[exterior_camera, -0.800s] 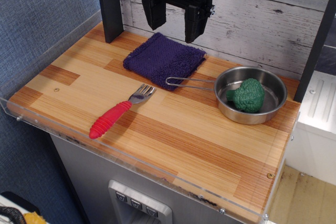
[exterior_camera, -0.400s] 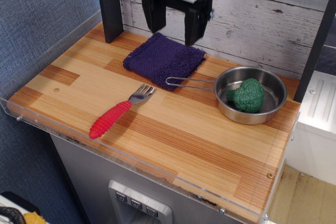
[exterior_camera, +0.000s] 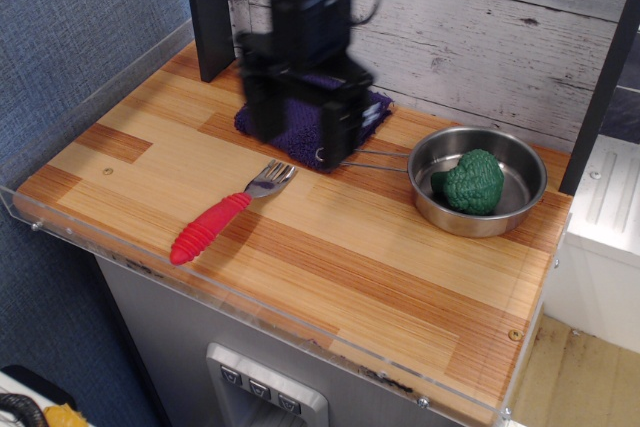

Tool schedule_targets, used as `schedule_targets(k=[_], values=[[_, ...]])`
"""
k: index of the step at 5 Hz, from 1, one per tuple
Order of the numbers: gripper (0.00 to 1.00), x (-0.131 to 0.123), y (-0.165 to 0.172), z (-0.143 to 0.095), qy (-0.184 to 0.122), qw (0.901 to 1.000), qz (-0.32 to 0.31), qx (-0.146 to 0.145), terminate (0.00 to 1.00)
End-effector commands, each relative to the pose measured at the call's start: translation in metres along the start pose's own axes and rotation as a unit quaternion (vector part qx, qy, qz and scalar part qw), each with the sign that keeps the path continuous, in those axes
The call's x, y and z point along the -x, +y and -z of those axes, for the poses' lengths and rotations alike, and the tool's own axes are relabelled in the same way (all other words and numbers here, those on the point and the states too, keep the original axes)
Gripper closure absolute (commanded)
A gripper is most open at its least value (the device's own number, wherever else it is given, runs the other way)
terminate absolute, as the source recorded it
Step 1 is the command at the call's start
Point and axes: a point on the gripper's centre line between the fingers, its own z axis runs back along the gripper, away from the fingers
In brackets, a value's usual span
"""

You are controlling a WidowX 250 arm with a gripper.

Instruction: Put the red fork on the purple rag.

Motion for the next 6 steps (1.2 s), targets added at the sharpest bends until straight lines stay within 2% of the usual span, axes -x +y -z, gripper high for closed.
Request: schedule_targets(k=[1,2,4,6], values=[[0.0,0.034,0.025,0.009,-0.031,0.9977,-0.011,-0.059,0.0],[0.0,0.034,0.031,0.022,-0.028,0.9964,-0.018,-0.078,0.0],[0.0,0.036,0.045,0.04,-0.033,0.9953,-0.035,-0.085,0.0],[0.0,0.033,0.047,0.051,-0.017,0.9962,-0.032,-0.079,0.0]])
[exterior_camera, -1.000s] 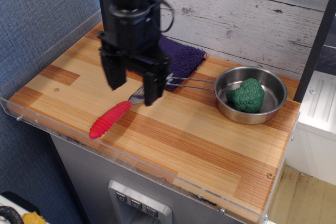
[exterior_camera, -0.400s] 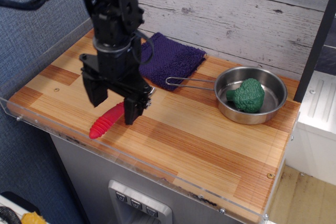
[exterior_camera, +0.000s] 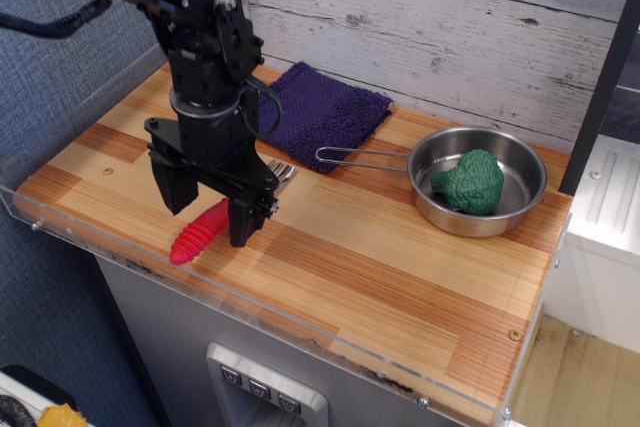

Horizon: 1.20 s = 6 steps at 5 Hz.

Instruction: Put the red fork on the purple rag.

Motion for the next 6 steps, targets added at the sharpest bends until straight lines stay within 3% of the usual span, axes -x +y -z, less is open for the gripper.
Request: schedule_targets(k=[1,2,4,5,6], values=[[0.0,-0.006,0.004,0.0,-0.001,1.0,-0.004,0.004,0.0],[1.0,-0.007,0.003,0.002,0.0,1.0,-0.007,0.006,0.0],[1.0,-0.008,0.003,0.004,0.012,0.9999,-0.004,0.01,0.0],[1.0,-0.011,0.002,-0.006,0.012,0.9998,-0.006,0.014,0.0],[1.0,-0.015,0.003,-0.035,-0.007,0.9993,-0.018,0.03,0.0]])
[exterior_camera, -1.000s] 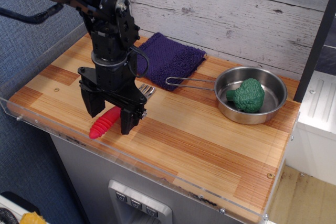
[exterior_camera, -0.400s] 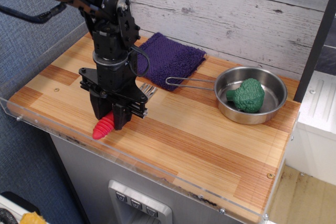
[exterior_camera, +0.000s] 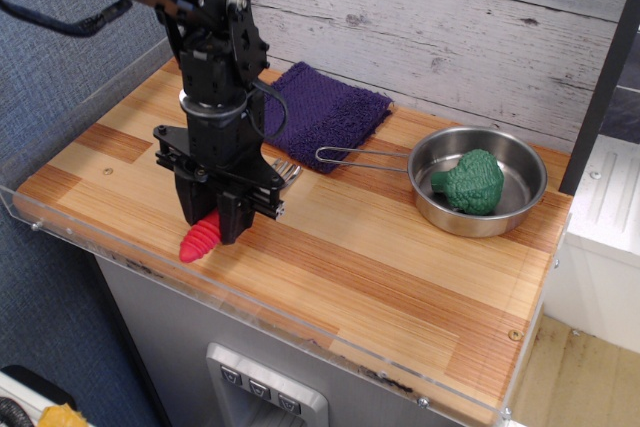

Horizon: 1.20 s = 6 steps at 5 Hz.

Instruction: Put the red fork on the purple rag.

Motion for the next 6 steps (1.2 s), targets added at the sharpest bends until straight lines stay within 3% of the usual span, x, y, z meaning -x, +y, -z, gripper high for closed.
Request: schedule_targets(k=[1,2,4,5,6], values=[[1.0,-0.01,0.005,-0.064,-0.065,0.9973,0.0,0.034,0.0],[1.0,-0.022,0.01,-0.072,-0.074,0.9962,0.012,0.045,0.0],[1.0,-0.075,0.025,-0.058,-0.08,0.9955,0.046,0.02,0.0],[1.0,-0.088,0.033,-0.046,-0.094,0.995,0.032,0.014,0.0],[1.0,-0.09,0.035,-0.033,-0.086,0.996,0.01,0.019,0.0]])
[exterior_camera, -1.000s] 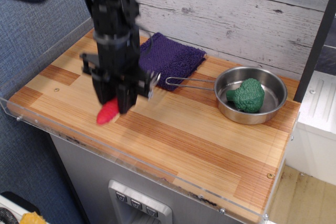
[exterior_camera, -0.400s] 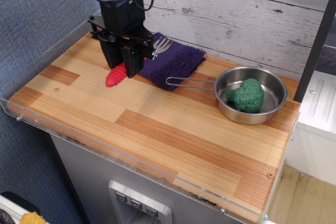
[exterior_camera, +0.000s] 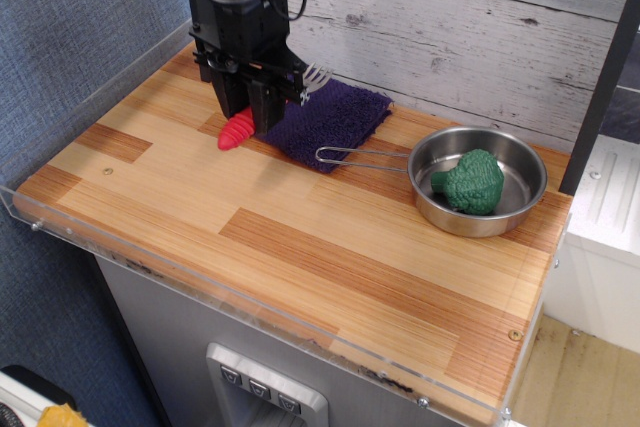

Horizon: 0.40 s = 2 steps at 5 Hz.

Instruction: Put the red fork on the purple rag.

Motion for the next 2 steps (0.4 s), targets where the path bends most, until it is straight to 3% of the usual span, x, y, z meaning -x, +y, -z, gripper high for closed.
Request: schedule_targets(k=[1,2], values=[[1.0,-0.014,0.007,-0.003,-0.018,0.9996,-0.022,-0.004,0.0],[1.0,-0.024,0.003,-0.004,-0.02,0.9998,-0.004,-0.008,0.0]])
